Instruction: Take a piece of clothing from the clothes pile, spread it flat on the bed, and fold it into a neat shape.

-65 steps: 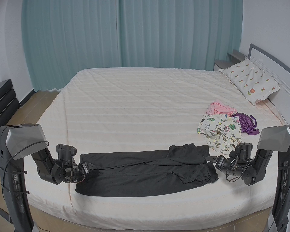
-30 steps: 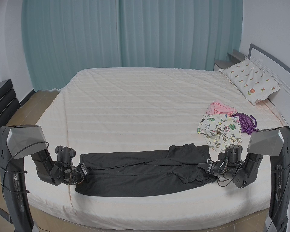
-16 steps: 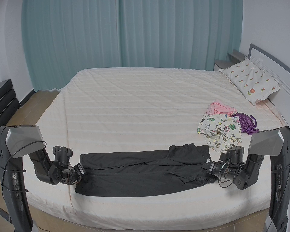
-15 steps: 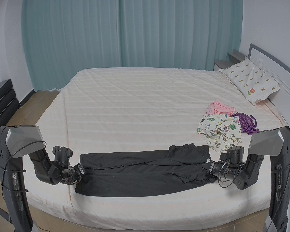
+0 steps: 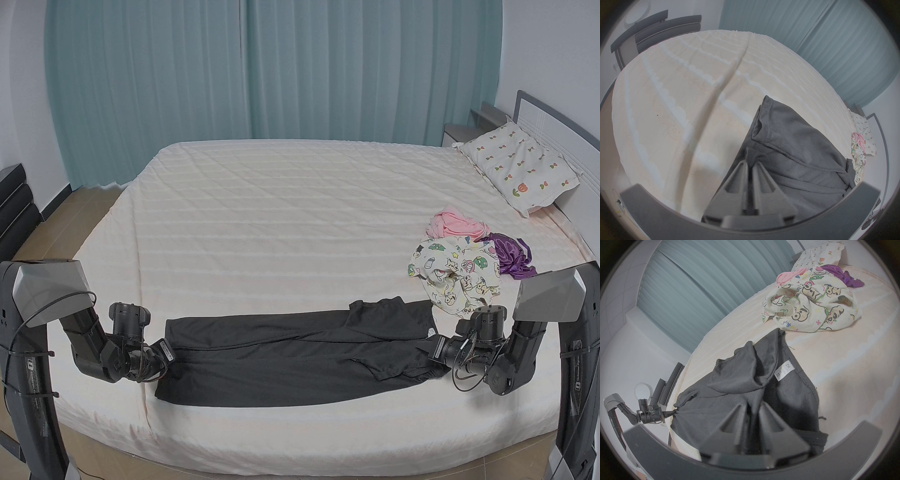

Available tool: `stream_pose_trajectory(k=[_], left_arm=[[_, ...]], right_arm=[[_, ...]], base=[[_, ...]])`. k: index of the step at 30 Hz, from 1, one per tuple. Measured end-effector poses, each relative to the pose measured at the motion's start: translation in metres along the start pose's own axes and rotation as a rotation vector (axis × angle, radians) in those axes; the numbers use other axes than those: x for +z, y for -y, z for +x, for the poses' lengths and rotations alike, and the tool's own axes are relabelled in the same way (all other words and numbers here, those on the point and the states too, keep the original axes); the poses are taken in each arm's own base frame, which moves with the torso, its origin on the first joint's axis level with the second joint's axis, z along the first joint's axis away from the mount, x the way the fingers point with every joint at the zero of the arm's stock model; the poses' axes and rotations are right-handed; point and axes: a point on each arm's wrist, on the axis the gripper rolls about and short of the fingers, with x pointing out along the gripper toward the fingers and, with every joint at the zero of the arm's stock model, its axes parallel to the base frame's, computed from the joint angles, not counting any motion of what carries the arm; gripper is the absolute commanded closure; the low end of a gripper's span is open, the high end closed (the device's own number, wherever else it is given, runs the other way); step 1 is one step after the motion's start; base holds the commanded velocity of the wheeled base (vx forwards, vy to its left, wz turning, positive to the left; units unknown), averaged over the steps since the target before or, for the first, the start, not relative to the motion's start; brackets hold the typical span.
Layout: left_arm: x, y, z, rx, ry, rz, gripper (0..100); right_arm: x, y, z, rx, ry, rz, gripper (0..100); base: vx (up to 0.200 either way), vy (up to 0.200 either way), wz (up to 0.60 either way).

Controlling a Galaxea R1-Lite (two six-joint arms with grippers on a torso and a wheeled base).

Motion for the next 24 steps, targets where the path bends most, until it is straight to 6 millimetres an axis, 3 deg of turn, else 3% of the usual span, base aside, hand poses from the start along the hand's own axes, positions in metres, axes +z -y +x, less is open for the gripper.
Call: stream_pose_trajectory(k=[9,16,24], left_arm=[[0.001,0.000,-0.002,0.000,0.003,-0.006,0],[0.017,-0.002,-0.011,-0.020,0.046,-0.073,0],[0.032,0.016,-0.012,-0.085,0.100,-0.145,0]], right_arm=[[0.001,-0.001,-0.002,0.002,0.003,0.018,0],[0.017,0.000,-0.013,0.006,0.052,0.117,0],[0.022,-0.002,-0.012,0.013,0.070,0.131,0]], base=[[0.000,0.000,0.00],[0.000,0.000,0.00],[0.000,0.000,0.00]])
